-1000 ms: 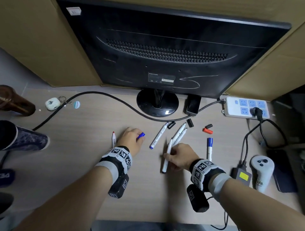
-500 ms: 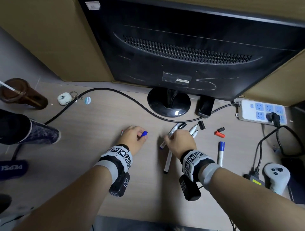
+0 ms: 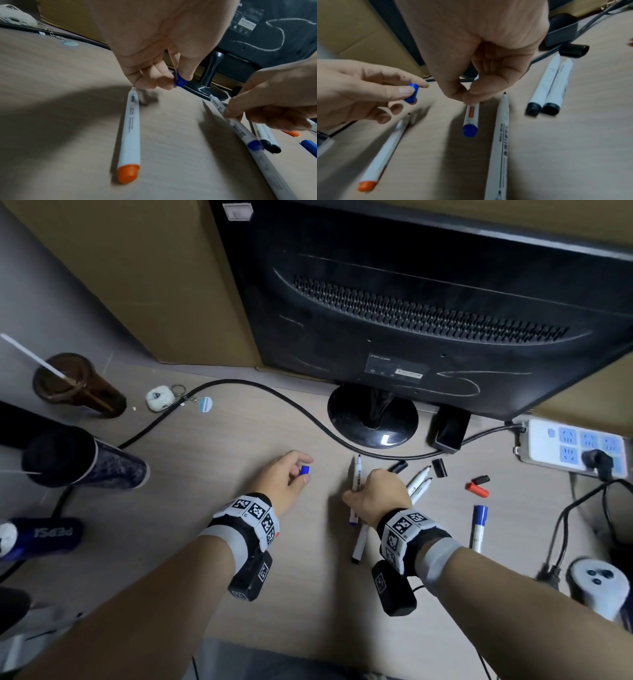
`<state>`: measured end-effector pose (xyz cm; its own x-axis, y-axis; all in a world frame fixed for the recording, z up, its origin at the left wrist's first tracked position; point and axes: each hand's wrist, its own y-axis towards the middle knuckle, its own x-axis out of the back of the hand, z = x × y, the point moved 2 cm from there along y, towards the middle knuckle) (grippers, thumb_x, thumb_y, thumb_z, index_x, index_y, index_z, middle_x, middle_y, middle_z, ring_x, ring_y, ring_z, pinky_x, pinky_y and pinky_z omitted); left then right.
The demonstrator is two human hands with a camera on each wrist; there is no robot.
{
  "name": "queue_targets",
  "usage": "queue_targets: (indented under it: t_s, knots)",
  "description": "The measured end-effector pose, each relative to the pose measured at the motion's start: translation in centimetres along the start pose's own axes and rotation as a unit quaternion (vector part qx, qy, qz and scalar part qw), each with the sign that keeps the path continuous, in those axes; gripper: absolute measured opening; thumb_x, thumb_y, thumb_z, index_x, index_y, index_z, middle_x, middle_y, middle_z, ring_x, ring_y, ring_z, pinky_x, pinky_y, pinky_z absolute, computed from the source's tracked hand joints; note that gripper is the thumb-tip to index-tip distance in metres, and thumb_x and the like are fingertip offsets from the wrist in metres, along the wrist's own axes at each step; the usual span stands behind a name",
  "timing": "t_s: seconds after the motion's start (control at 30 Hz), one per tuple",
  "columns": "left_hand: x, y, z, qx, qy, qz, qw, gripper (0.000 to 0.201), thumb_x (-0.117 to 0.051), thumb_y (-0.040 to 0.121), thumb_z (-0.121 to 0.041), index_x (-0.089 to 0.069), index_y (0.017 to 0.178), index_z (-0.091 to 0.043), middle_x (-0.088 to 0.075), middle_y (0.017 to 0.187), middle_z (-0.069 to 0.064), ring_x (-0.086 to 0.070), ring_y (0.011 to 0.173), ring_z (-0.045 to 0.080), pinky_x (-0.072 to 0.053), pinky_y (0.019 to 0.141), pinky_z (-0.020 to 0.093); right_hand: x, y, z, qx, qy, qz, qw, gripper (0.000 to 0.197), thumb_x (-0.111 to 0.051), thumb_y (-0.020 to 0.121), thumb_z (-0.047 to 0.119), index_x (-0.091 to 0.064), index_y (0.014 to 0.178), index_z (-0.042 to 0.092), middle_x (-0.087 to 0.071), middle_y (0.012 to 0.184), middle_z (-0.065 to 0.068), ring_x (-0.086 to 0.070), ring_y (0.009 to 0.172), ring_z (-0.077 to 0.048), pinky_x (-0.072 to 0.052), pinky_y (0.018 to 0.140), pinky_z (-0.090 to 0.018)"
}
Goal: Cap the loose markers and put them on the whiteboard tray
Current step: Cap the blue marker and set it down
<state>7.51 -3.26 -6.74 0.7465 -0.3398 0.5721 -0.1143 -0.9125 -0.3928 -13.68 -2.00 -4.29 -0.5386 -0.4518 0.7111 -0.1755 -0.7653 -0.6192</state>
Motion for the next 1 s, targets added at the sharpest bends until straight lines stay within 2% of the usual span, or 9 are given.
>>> queue_targets:
  t_s: [0.07,0.27,0.37,0.43,0.6,0.67,0.77,0.9,1.0]
  knots:
    - [0.2,0.0,-0.7,-0.003,-0.015,-0.001,1.0,0.024,-0.066,0.096,-0.013,-0.069,0.114,-0.028,-0.064,0.092,-0.002,-0.057,0.075,-0.004,-0.048,0.077,0.023,0.6,-0.7,-0.2,0.016,0.026,-0.002,1.0,0.028,-0.071,0.076,0.039,-0.064,0.065,0.014,-0.064,0.059,0.002,-0.063,0.059,-0.016,-0.039,0.048,-0.021]
    - [-0.3,-0.9,-2.8,0.004,-0.018,0.026,0.999,0.035,-0.066,0.092,-0.008,-0.075,0.103,-0.04,-0.074,0.098,0.006,-0.074,0.087,0.024,-0.06,0.089,0.039,3.5,-3.3,-2.0,0.091,0.113,-0.007,0.989,0.018,-0.071,0.076,0.026,-0.058,0.071,0.016,-0.065,0.05,0.006,-0.058,0.044,0.007,-0.037,0.044,-0.009]
    - [-0.5,-1.6,-4.5,0.002,0.005,0.004,1.0,0.029,-0.074,0.089,-0.011,-0.076,0.116,-0.022,-0.07,0.092,-0.008,-0.071,0.08,0.017,-0.06,0.088,0.034,4.5,-4.3,-3.8,0.121,0.103,0.012,0.987,0.01,-0.067,0.073,0.025,-0.063,0.079,0.018,-0.073,0.059,0.002,-0.069,0.057,-0.007,-0.057,0.063,-0.026]
    - [-0.7,-2.3,-5.9,-0.015,0.025,-0.001,1.0,0.021,-0.078,0.085,-0.011,-0.077,0.104,-0.018,-0.069,0.095,-0.006,-0.071,0.08,0.019,-0.06,0.086,0.034,4.9,-4.8,-5.1,0.154,0.09,0.026,0.984,0.016,-0.064,0.077,0.026,-0.066,0.091,0.02,-0.075,0.069,-0.003,-0.072,0.06,-0.02,-0.061,0.066,-0.035]
    - [-1.4,-3.7,-8.1,-0.036,0.051,-0.015,0.998,0.017,-0.079,0.07,-0.02,-0.07,0.075,-0.034,-0.067,0.099,-0.01,-0.072,0.077,0.014,-0.061,0.081,0.038,6.1,-6.6,-7.3,0.263,0.07,0.029,0.962,0.018,-0.053,0.103,0.033,-0.069,0.103,0.027,-0.069,0.082,0.005,-0.06,0.068,-0.003,-0.049,0.064,-0.019]
    - [-1.7,-4.2,-8.8,-0.043,0.055,-0.012,0.997,0.024,-0.079,0.071,-0.013,-0.068,0.071,-0.035,-0.07,0.097,-0.008,-0.072,0.076,0.015,-0.062,0.079,0.039,6.6,-7.2,-8.1,0.266,0.079,0.025,0.96,0.025,-0.052,0.105,0.04,-0.073,0.107,0.027,-0.074,0.088,0.003,-0.065,0.078,-0.006,-0.053,0.075,-0.024]
    - [-2.2,-5.2,-10.0,-0.047,0.056,-0.009,0.997,0.03,-0.08,0.075,-0.007,-0.068,0.073,-0.035,-0.072,0.09,-0.008,-0.072,0.077,0.019,-0.062,0.078,0.033,7.0,-7.8,-9.2,0.267,0.07,0.019,0.961,0.025,-0.056,0.102,0.043,-0.075,0.111,0.032,-0.076,0.092,0.007,-0.068,0.091,-0.014,-0.054,0.088,-0.032]
    - [-2.9,-6.3,-10.8,-0.041,0.057,-0.007,0.997,0.019,-0.082,0.079,-0.01,-0.076,0.086,-0.026,-0.067,0.083,-0.012,-0.064,0.067,0.006,-0.046,0.062,0.003,7.3,-8.4,-10.0,0.271,0.071,0.008,0.96,0.025,-0.056,0.099,0.047,-0.076,0.111,0.036,-0.077,0.095,0.01,-0.068,0.093,-0.012,-0.055,0.09,-0.036]
    - [-3.3,-6.6,-11.4,-0.044,0.058,0.006,0.997,0.018,-0.083,0.079,-0.013,-0.077,0.09,-0.026,-0.07,0.086,-0.01,-0.061,0.065,0.004,-0.043,0.06,0.001,7.3,-8.5,-10.4,0.276,0.069,0.0,0.959,0.026,-0.056,0.098,0.05,-0.075,0.11,0.039,-0.077,0.094,0.01,-0.069,0.091,-0.012,-0.056,0.088,-0.038]
